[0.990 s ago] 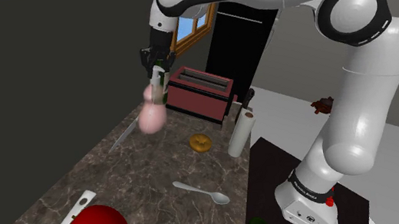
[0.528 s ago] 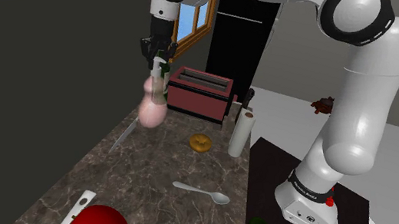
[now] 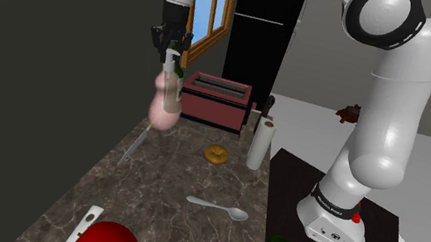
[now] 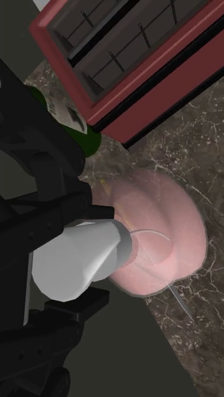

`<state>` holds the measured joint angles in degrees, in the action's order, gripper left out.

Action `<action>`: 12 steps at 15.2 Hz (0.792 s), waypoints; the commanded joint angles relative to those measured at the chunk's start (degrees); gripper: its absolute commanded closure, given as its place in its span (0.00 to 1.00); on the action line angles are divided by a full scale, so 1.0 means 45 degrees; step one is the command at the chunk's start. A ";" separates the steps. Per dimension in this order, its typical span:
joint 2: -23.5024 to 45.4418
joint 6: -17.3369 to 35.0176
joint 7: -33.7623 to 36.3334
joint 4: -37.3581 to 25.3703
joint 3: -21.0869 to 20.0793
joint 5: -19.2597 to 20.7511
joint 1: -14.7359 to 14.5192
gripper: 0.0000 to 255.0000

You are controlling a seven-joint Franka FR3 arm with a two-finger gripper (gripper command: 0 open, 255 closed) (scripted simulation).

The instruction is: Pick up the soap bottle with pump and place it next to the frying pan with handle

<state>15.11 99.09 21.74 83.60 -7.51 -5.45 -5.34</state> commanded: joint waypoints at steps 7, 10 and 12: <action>0.0227 -0.1446 0.0171 -0.1697 -0.0012 0.0047 -0.0028 1.00; -0.0319 -0.1206 0.0621 -0.0968 -0.0187 0.0023 -0.0311 1.00; -0.0815 -0.0945 0.1081 -0.0271 -0.0375 -0.0003 -0.0595 1.00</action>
<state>12.03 94.38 25.56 81.60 -8.80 -5.50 -7.37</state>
